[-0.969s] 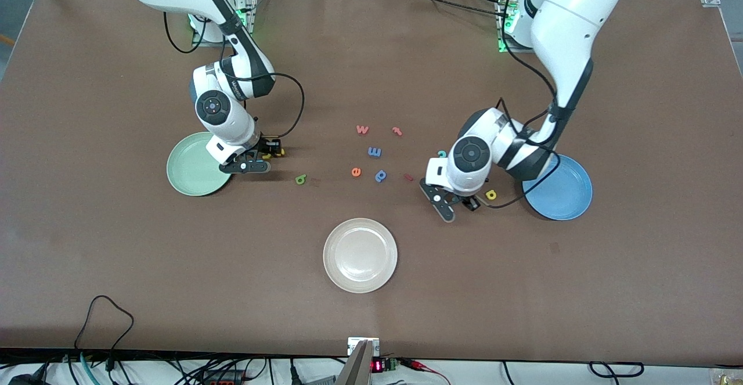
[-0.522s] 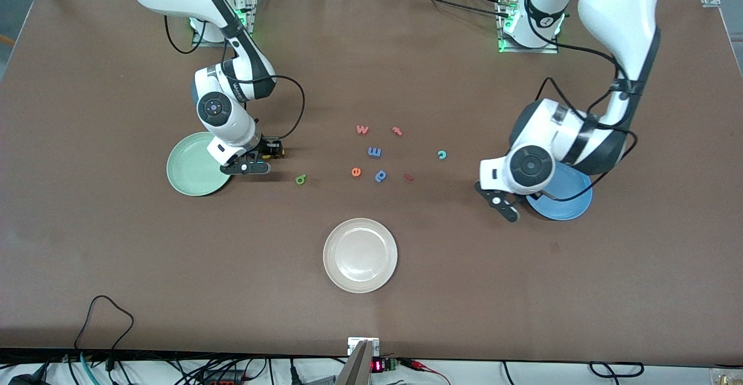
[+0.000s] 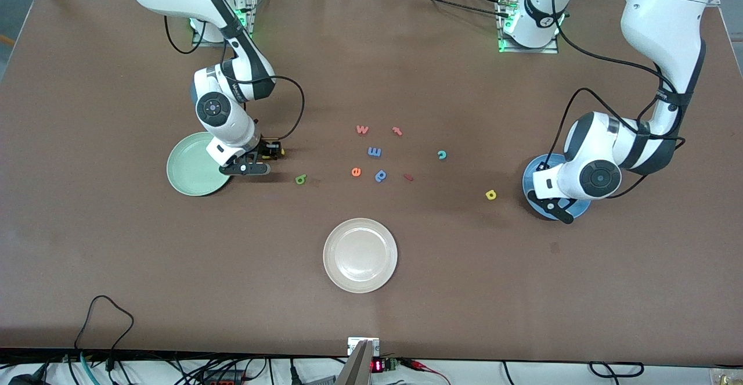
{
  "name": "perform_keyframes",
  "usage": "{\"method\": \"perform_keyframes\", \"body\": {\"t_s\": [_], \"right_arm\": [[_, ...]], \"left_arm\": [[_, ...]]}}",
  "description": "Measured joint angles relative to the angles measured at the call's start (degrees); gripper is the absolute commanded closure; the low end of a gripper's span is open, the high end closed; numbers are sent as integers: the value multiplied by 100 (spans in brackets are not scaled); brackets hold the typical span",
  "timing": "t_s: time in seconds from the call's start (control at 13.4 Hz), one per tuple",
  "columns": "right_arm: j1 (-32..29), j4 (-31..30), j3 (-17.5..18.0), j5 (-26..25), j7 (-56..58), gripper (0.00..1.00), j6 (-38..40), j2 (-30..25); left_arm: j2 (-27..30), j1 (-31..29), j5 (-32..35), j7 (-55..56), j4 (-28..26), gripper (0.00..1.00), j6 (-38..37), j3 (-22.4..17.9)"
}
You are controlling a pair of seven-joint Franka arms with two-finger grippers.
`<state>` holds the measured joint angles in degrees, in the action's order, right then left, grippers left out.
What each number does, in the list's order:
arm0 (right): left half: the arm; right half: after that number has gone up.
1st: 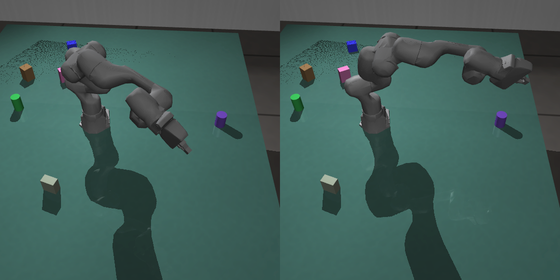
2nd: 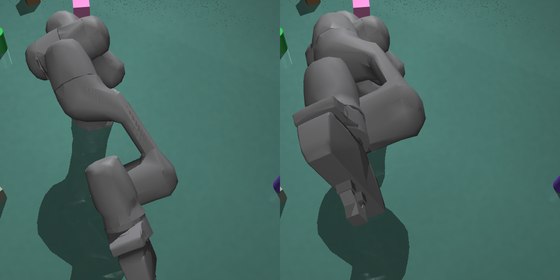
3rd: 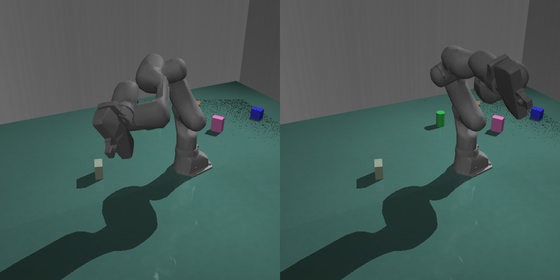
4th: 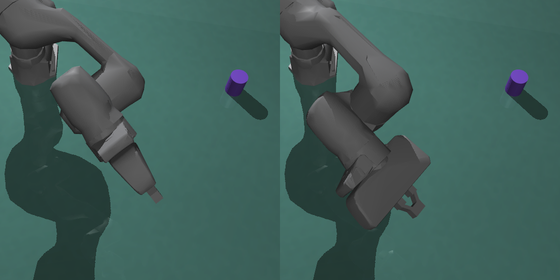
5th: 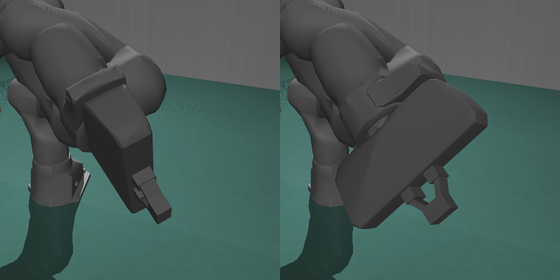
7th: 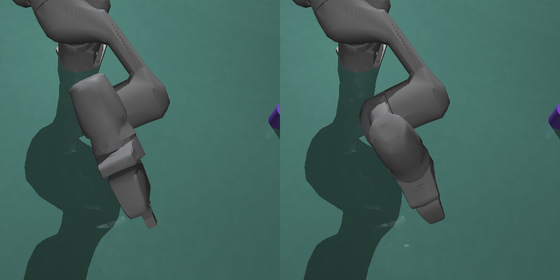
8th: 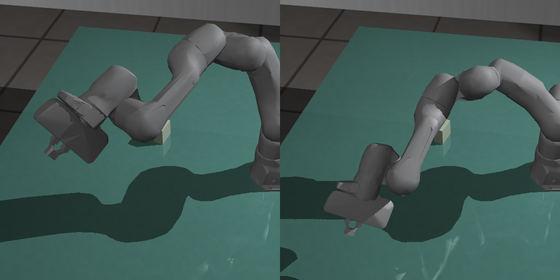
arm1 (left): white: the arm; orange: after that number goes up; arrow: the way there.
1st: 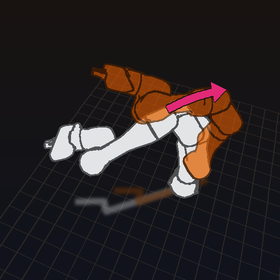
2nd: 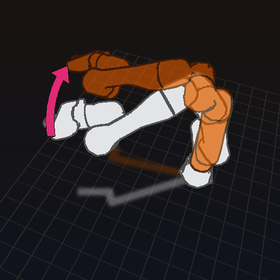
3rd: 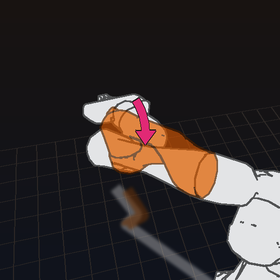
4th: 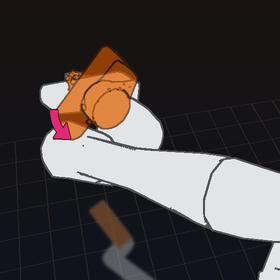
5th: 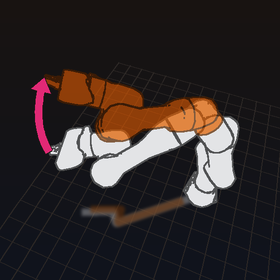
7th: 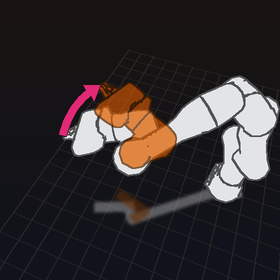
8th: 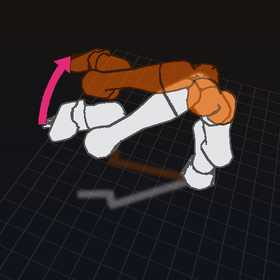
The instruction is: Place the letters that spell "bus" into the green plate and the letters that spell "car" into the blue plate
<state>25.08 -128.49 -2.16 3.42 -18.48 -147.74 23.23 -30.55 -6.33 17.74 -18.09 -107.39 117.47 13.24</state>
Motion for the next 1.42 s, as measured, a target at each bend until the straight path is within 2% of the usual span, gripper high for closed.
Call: {"method": "perform_keyframes", "body": {"t_s": [0.15,0.3,0.6,0.89,1.04,1.19,1.27,1.42], "right_arm": [[-2,8,-10,0,0,44,-10,0],[-2,12,-11,-1,1,44,-13,0],[-2,13,-11,-1,1,44,-13,0],[5,10,-7,-11,5,44,-11,14],[12,8,-4,-14,8,46,-9,28],[19,-5,-3,-15,9,46,-7,40],[21,-12,-3,-15,9,46,-2,46],[26,-17,-3,-16,10,47,7,48]], "left_arm": [[141,6,0,9,2,0,-21,147],[336,23,-4,222,2,0,-118,419],[360,147,-5,1871,-18,0,-31,915],[1,290,-5,3556,-70,0,642,1045],[-233,277,-5,4145,-75,9,963,1030],[-420,225,-5,4441,-79,28,1257,1012],[-487,170,-5,4479,-79,34,1419,1005],[-565,71,-5,4479,-79,37,1654,1001]]}}
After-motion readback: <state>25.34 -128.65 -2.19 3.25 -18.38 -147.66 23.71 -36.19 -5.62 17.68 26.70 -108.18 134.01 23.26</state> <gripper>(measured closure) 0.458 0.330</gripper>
